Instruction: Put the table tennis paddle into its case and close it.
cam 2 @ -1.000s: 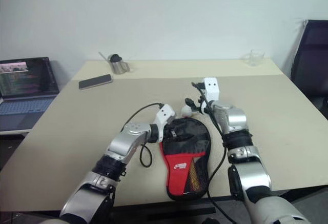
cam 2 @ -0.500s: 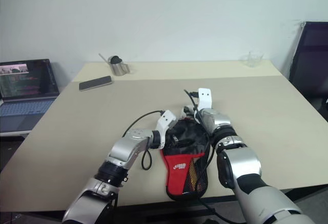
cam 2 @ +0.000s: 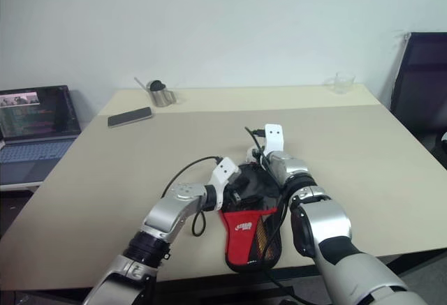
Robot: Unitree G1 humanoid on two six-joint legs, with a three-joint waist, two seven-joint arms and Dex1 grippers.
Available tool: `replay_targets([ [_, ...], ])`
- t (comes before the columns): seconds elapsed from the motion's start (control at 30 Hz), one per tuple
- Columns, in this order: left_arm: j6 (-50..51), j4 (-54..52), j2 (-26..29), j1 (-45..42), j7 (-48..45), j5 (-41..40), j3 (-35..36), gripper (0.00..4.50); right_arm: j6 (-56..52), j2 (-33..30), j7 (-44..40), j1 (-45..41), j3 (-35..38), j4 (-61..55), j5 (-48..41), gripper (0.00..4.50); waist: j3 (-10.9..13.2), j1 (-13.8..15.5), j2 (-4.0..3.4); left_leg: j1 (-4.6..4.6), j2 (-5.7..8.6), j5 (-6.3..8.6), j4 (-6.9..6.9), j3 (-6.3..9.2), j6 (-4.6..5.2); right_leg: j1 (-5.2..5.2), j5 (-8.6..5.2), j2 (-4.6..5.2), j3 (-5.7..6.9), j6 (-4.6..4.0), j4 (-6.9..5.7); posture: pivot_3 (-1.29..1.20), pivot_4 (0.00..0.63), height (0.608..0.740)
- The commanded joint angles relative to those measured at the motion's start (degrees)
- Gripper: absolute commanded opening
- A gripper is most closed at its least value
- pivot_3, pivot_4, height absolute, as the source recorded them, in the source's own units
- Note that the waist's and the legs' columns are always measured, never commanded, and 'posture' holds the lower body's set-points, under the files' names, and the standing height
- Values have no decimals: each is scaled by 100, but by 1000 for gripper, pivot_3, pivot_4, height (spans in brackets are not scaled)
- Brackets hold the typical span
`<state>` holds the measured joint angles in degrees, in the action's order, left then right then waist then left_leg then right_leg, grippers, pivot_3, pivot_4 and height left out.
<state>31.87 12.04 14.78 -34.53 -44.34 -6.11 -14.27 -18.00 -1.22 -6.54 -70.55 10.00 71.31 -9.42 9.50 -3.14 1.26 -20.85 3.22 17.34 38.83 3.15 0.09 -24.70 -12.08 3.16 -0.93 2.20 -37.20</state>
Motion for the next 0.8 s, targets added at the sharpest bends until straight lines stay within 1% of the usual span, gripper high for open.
replay_targets([
  [0.03,74,353,-57,81,136,179,-182,4229,127,37,12,-167,54,-23,34,1517,0,1,0,2,1,0,0,1,0,3,0,0,0,0,0,0,150,740],
  [0.1,56,411,-92,46,157,192,-192,4229,129,36,13,-164,63,-21,43,915,0,4,-1,3,1,0,0,3,0,5,0,0,2,0,1,0,150,740],
  [0.2,16,503,-145,-11,168,209,-194,4229,140,15,15,-167,72,-35,46,136,-2,6,-2,6,2,0,1,7,0,11,0,0,4,0,1,0,150,740],
  [0.23,4,532,-158,-27,170,213,-193,4229,151,-1,26,-176,72,-51,50,12,-2,7,-2,8,2,0,1,9,1,15,0,0,5,0,1,0,150,740],
  [0.53,-326,1192,-377,-283,325,372,-198,4229,147,-577,88,-254,9,-474,196,12,-3,70,-4,15,6,1,1,19,1,31,1,1,14,1,8,0,150,740],
  [0.73,-477,1511,-445,-411,291,414,-243,4229,-207,-1060,20,36,-99,-909,334,12,-4,133,-5,14,7,0,2,20,1,34,1,1,16,1,10,0,150,740],
  [0.8,-516,1577,-465,-440,245,429,-281,4229,-490,-1269,-65,270,-173,-1263,404,12,-6,151,-9,14,7,1,2,22,2,37,1,2,19,1,12,0,150,740],
])
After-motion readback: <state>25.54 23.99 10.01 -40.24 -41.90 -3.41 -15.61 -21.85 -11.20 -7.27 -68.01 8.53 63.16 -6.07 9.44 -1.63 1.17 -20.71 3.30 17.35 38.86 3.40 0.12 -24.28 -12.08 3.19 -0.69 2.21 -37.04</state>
